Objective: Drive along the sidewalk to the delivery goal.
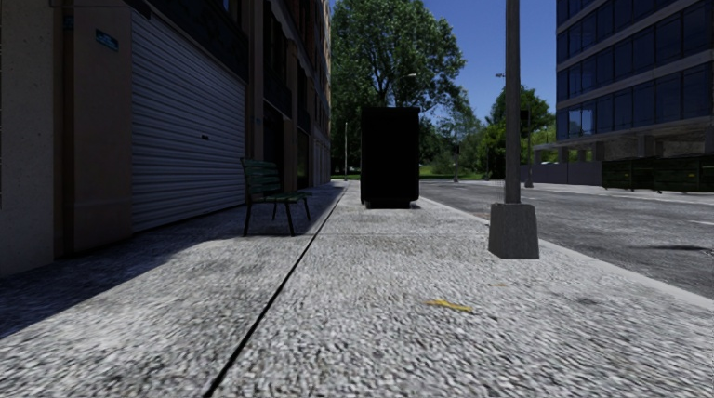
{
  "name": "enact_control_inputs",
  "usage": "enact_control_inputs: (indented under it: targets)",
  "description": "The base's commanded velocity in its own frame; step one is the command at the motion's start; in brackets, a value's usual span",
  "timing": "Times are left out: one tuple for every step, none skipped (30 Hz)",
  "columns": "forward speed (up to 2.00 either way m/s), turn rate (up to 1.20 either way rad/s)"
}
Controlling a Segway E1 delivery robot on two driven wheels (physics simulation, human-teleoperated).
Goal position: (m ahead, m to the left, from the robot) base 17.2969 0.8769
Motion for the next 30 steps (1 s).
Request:
enact_control_inputs:
  targets:
    - [1.98,0.0]
    - [1.98,0.0]
    - [1.98,0.0]
    - [1.98,0.0]
    - [1.98,0.0]
    - [1.98,0.0]
    - [1.98,0.0]
    - [1.98,0.0]
    - [1.98,0.0]
    - [1.98,0.0]
    - [1.98,0.0]
    - [1.98,0.0]
    - [1.98,0.0]
    - [1.98,0.0]
    - [1.98,0.0]
    - [1.98,0.0]
    - [1.98,0.0]
    - [1.98,0.0]
    - [1.98,0.0]
    - [1.98,0.0]
    - [1.98,0.0]
    - [1.98,0.0]
    - [1.98,0.0]
    - [1.98,0.0]
    - [1.98,0.0]
    - [1.98,0.0]
    - [1.98,0.0]
    - [1.98,0.0]
    - [1.98,0.0]
    - [1.98,0.0]
